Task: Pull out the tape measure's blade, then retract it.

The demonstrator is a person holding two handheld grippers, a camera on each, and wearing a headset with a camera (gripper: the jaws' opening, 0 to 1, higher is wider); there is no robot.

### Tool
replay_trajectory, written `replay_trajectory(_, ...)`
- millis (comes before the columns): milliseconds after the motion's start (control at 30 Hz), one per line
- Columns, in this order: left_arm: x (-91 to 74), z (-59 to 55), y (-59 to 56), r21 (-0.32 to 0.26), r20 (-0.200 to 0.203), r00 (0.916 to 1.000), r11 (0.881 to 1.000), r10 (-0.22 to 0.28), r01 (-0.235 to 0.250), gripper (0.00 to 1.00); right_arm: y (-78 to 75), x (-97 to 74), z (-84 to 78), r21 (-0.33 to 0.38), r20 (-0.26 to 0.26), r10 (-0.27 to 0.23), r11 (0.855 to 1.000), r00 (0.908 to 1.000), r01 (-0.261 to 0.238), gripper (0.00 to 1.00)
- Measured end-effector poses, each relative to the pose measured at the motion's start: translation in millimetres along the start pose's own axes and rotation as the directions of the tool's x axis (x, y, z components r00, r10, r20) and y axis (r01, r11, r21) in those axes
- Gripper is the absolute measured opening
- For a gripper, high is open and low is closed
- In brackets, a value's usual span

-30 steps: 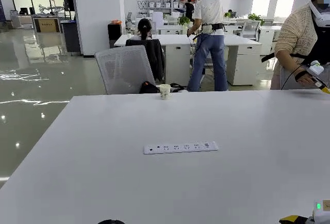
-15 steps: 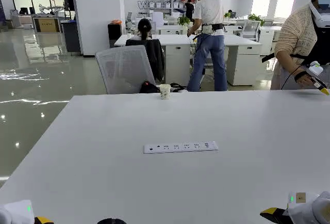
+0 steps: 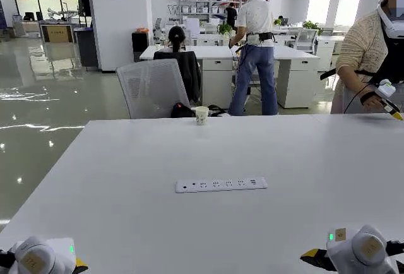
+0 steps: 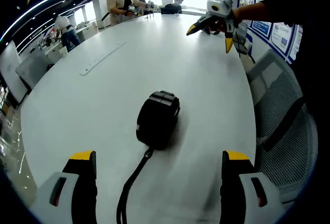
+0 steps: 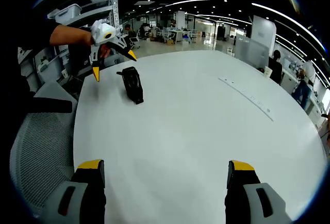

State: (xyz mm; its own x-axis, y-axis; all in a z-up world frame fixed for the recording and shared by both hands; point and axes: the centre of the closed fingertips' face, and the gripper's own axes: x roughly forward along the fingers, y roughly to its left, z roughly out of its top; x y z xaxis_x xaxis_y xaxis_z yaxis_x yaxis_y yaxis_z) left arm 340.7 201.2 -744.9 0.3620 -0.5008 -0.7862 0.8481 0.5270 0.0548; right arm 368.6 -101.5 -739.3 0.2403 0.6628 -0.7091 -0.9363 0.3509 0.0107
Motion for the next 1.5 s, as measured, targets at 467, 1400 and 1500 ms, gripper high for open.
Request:
replay_trajectory(467, 25.1, 33.0, -6.5, 0.123, -0.037, 0.9974, 0.99, -0.061, 0.065, 0.99, 17.2, 40.0, 30.8, -0.075, 0.0, 0.091, 0.993, 0.9959, -0.09, 0.99)
replay_trajectory(1400, 68.1, 32.2, -12.7, 0.245, -0.169, 0.9791, 0.958, -0.112, 0.152, 0.64, 37.0, 97.4, 77.4, -0.054, 0.047, 0.166, 0.985, 0.985, -0.164, 0.99)
replay_trajectory(1500, 70.8, 28.8, -10.0, 0.255, -0.2, 0.9749, 0.955, -0.098, 0.148, 0.6, 37.1, 101.4, 83.0, -0.047, 0.061, 0.17, 0.985, 0.9836, -0.167, 0.99)
